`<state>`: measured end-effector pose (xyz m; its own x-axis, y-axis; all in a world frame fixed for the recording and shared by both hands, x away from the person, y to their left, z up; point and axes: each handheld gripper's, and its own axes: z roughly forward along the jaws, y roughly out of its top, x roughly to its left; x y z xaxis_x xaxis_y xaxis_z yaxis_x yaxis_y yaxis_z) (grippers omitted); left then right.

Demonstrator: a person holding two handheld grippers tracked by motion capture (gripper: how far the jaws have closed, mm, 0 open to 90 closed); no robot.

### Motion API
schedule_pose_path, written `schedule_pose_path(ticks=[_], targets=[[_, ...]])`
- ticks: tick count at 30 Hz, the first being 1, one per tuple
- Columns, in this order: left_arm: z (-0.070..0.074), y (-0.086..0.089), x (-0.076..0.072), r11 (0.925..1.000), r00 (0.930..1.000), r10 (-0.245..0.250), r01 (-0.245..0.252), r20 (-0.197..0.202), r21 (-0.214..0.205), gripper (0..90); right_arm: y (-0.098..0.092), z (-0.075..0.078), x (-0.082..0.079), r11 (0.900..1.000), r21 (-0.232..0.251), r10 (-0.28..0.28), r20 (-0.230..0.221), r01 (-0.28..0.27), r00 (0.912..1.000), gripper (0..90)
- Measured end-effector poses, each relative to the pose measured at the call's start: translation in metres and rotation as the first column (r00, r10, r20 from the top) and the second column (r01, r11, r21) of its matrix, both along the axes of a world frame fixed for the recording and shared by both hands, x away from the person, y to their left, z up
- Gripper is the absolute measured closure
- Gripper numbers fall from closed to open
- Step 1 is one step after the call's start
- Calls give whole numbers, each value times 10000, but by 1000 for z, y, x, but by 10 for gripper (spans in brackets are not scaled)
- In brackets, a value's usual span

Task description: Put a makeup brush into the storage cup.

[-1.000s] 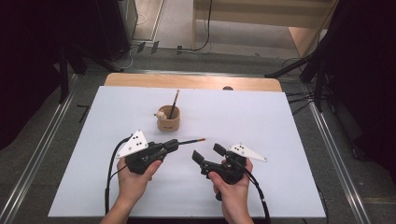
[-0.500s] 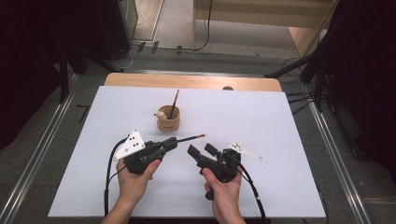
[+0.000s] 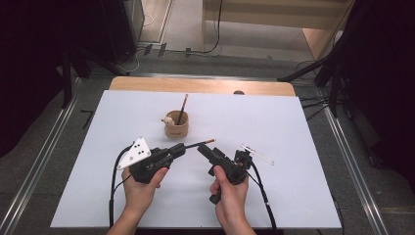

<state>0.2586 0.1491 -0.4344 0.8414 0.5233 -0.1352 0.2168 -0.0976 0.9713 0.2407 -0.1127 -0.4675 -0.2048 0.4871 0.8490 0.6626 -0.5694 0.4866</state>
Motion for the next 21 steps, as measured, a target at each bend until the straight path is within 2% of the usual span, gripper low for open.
schedule_pose_path(ticks=[7,15,21], targets=[[0,-1,-2,10000,10000,-49,50,80,-19,862,0,-2,9,9991,335,-245,-360,257,9991,169],[-2,-8,-5,9998,9996,-161,157,242,157,863,2,1,13,9990,302,-310,-525,326,9981,218],[-4,-13,-7,9993,9993,-258,252,253,264,862,3,0,14,9993,231,-266,-704,283,9972,332]])
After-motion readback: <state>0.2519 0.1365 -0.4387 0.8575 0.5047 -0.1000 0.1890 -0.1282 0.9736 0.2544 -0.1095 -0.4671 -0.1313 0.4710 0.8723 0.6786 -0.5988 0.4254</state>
